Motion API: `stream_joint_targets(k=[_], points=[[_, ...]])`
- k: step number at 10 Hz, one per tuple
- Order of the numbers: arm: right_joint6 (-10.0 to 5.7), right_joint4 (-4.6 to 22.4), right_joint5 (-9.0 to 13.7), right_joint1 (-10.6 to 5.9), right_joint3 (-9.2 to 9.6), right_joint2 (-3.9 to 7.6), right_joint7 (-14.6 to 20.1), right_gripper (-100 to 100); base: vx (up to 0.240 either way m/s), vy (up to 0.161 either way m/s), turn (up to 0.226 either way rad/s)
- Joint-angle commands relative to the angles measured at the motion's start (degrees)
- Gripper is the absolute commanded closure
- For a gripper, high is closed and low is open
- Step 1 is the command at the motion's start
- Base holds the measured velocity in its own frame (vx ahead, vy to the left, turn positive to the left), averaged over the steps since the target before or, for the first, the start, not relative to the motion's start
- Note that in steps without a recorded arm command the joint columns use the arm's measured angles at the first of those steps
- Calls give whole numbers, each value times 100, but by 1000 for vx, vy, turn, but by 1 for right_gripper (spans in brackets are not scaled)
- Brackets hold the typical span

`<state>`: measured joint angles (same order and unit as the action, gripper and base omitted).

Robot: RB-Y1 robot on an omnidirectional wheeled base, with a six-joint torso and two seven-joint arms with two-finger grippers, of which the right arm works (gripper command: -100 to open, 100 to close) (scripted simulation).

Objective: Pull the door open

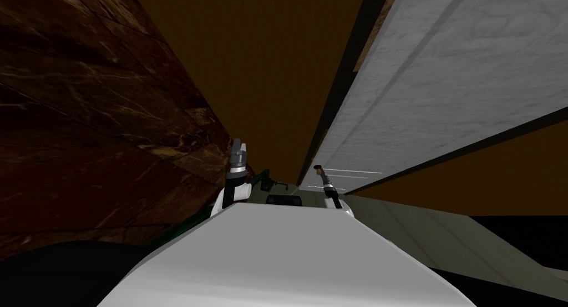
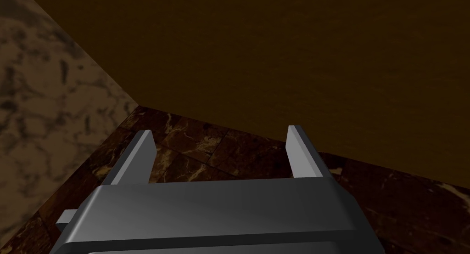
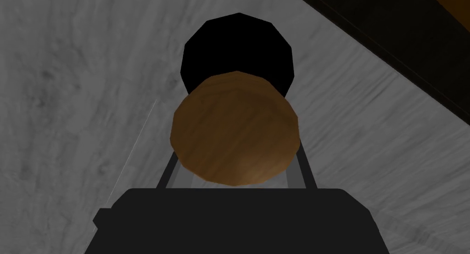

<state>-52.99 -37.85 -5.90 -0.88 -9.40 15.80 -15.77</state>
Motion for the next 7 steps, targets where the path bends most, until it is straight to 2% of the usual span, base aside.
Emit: stream_joint_targets(k=[1,2,3,5,7], points=[[-30,89,64,-40,148,-72,286,100,-33,-9,26],[-30,89,64,-40,148,-72,307,100,-23,-7,21],[-26,100,148,-55,209,-61,528,100,-35,-17,28],[-26,100,148,-55,209,-61,543,100,-17,-11,10],[-15,121,326,-87,338,-39,930,100,-35,-12,34]])
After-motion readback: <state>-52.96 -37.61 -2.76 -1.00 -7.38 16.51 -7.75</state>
